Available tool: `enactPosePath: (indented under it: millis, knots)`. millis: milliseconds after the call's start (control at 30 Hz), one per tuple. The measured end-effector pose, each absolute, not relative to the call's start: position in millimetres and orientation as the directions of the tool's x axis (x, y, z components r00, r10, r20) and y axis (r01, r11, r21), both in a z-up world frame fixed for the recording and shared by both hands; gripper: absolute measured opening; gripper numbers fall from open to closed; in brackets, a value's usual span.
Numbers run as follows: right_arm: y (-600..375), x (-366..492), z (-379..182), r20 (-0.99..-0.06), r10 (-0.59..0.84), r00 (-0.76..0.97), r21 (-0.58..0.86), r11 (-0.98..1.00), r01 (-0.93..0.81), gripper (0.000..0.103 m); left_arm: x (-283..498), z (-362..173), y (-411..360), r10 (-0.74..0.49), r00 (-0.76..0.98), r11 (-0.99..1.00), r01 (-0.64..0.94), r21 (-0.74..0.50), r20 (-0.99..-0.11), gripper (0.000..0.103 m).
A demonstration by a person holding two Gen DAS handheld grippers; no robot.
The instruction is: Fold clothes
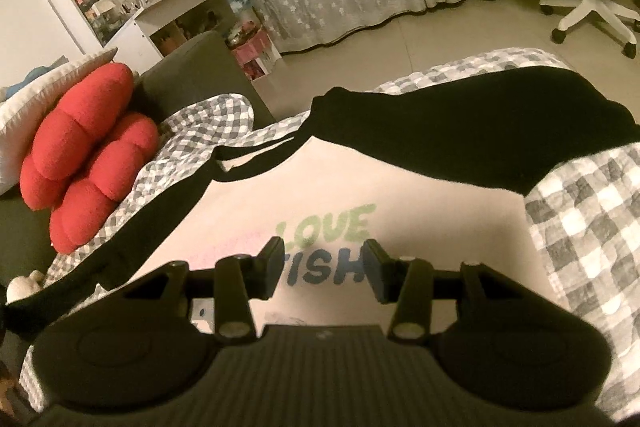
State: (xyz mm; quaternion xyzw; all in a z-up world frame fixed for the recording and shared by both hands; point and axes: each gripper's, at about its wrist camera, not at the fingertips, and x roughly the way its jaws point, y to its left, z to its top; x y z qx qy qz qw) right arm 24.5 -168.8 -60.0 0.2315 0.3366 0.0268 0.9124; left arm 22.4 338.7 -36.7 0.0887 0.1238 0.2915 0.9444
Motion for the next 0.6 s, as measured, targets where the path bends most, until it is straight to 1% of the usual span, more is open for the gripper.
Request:
enactPosePath:
  millis: [67, 200, 267, 333, 400, 467, 533, 600]
  knots:
    - [-168.6, 24.6, -61.6, -0.606, 0.201, 0.770, 0.436, 0.893, 0.110, 0.048, 13.5, -43.2, 343.2, 0.569, 0.796, 0.817, -0.517, 0.255, -0.208, 0.002]
    - [-167.0, 24.4, -63.8, -0.613, 0.194, 0.766, 0.424, 0.899, 0.111, 0.048, 1.2, -54.0, 350.8, 0.548, 0.783, 0.834, -0.485, 0.262, -0.295, 0.002]
    - [-164.8, 24.1, -64.1, -0.616, 0.190, 0.765, 0.413, 0.905, 0.107, 0.048, -3.5, -56.4, 354.9, 0.550, 0.762, 0.835, -0.489, 0.254, -0.341, 0.003]
    - [-162.4, 24.0, -64.1, -0.618, 0.189, 0.763, 0.402, 0.910, 0.100, 0.048, -10.6, -55.7, 364.0, 0.538, 0.747, 0.842, -0.500, 0.203, -0.391, 0.005]
    - [-159.2, 23.2, -63.5, -0.618, 0.193, 0.762, 0.394, 0.915, 0.087, 0.048, -18.9, -52.0, 381.6, 0.492, 0.739, 0.853, -0.516, 0.083, -0.460, 0.012]
    - [-155.9, 22.9, -63.0, -0.620, 0.202, 0.759, 0.390, 0.918, 0.075, 0.048, -27.2, -51.1, 403.2, 0.399, 0.754, 0.849, -0.519, -0.101, -0.522, 0.034]
    - [-152.5, 22.6, -62.7, -0.620, 0.212, 0.755, 0.389, 0.919, 0.062, 0.048, -35.8, -50.8, 426.1, 0.283, 0.778, 0.806, -0.510, -0.301, -0.561, 0.036]
    - [-148.1, 22.1, -62.5, -0.621, 0.227, 0.751, 0.393, 0.918, 0.048, 0.049, -40.9, -52.9, 444.1, 0.180, 0.802, 0.740, -0.492, -0.458, -0.570, 0.037]
